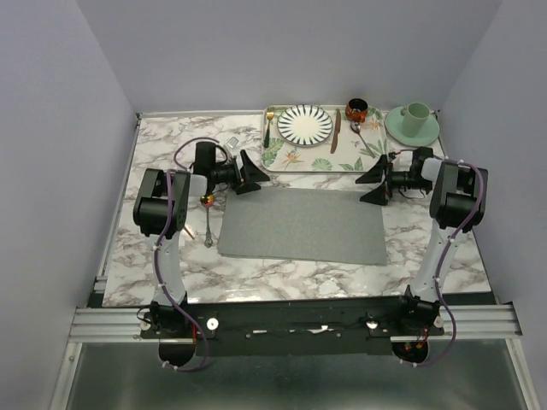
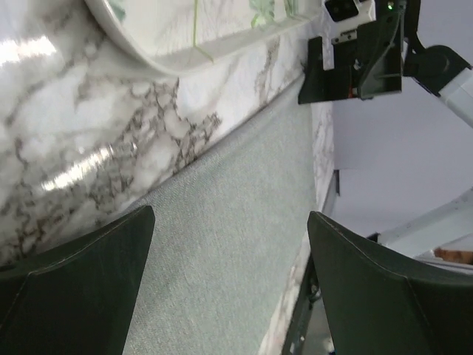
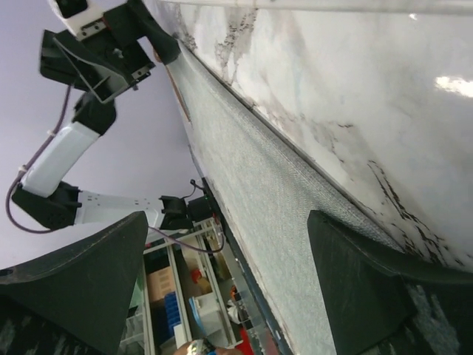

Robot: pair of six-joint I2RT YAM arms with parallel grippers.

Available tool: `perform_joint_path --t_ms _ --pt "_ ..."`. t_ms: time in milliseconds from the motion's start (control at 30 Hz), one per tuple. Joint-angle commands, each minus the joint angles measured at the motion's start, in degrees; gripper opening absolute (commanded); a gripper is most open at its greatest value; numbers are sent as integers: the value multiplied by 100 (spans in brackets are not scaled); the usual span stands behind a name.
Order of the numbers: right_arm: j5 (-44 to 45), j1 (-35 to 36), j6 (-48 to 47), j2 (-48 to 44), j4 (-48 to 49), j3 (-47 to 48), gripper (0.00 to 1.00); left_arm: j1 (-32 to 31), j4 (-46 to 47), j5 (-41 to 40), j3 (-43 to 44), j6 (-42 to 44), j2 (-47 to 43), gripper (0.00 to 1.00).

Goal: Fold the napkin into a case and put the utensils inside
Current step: Smooth out the rectangle-folded napkin at the center of the board, then pick up the rectangle-folded napkin at the center of the board.

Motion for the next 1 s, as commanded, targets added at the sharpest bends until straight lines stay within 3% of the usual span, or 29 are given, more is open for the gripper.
perform_joint_path --t_ms 0,33,67,100,167,300,333,367,467,567,600,700,733,800,967 --pt "417 -78 -131 -467 -356 117 94 -254 -1529 -549 1171 1566 -50 99" --pt "426 -78 -210 -600 -391 178 93 -334 -1915 -768 1436 1928 -147 99" --pt "469 -78 -281 -758 -453 213 92 -422 -2920 -1040 1726 2323 -348 99" --pt "583 -78 -499 -1029 -636 257 92 -614 -3330 -1635 2182 3119 -472 99" --pt "750 -78 -729 -1321 -865 354 91 -729 -4008 -2131 2353 3512 -953 99" --pt "1408 -78 -1378 -2068 -1331 118 89 -774 -4397 -3273 1662 3838 -2114 99" --pt "1541 -70 -1441 -2365 -1367 12 89 -817 -4467 -4024 1467 3865 -2369 99" --pt "1664 -69 -1485 -2525 -1376 -128 89 -827 -4529 -4258 1231 3883 -2928 99" --pt "2182 -78 -1635 -2999 -1481 -682 89 -809 -4521 -4550 185 3647 -4062 99" --pt "2683 -78 -1749 -3272 -1534 -1200 88 -809 -4905 -4209 -502 3628 -4724 99" --pt "2946 -78 -1767 -3326 -1534 -1315 88 -809 -4977 -4172 -764 3593 -4797 99" --pt "3421 -78 -1776 -3423 -1482 -1614 87 -835 -5031 -4433 -1117 3374 -4868 81" --pt "3545 -78 -1776 -3414 -1464 -1667 87 -835 -5048 -4653 -1153 3303 -4833 68" --pt "3852 -78 -1732 -3344 -1438 -1685 87 -835 -5144 -5040 -1154 3250 -4605 66" --pt "4275 -70 -1547 -2984 -1516 -1580 85 -967 -5057 -5569 -1154 3311 -4131 73"
